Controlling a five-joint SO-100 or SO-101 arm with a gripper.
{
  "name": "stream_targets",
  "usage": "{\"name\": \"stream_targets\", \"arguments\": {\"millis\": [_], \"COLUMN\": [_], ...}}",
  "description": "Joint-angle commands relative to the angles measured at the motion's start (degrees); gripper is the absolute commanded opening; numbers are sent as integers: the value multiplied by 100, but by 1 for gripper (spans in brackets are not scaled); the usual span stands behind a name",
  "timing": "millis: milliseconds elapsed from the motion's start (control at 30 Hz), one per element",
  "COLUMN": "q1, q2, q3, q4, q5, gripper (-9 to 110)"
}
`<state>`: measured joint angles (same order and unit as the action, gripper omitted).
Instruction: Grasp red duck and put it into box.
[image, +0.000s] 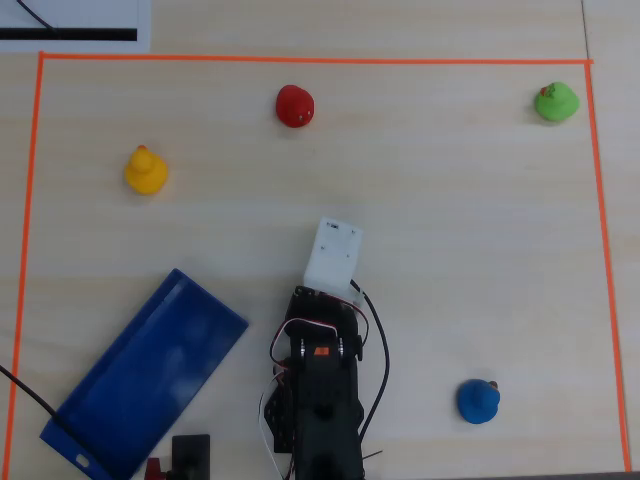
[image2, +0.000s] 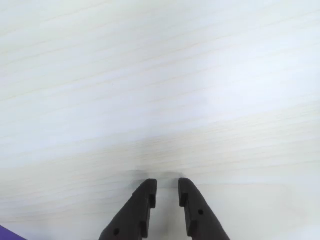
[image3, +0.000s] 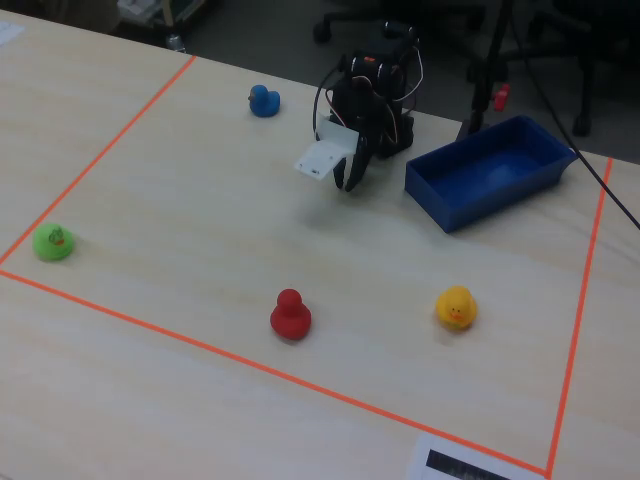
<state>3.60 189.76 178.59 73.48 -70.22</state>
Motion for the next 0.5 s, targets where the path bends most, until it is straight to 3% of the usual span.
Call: {"name": "stream_targets", "arguments": {"millis": [0, 367, 467], "q1": [-18, -79, -141], "q2": [-9, -9, 0], "q3": [-35, -35, -35], "q4": [123, 123, 132], "q5": [70, -88, -202], "gripper": [3, 6, 0]}}
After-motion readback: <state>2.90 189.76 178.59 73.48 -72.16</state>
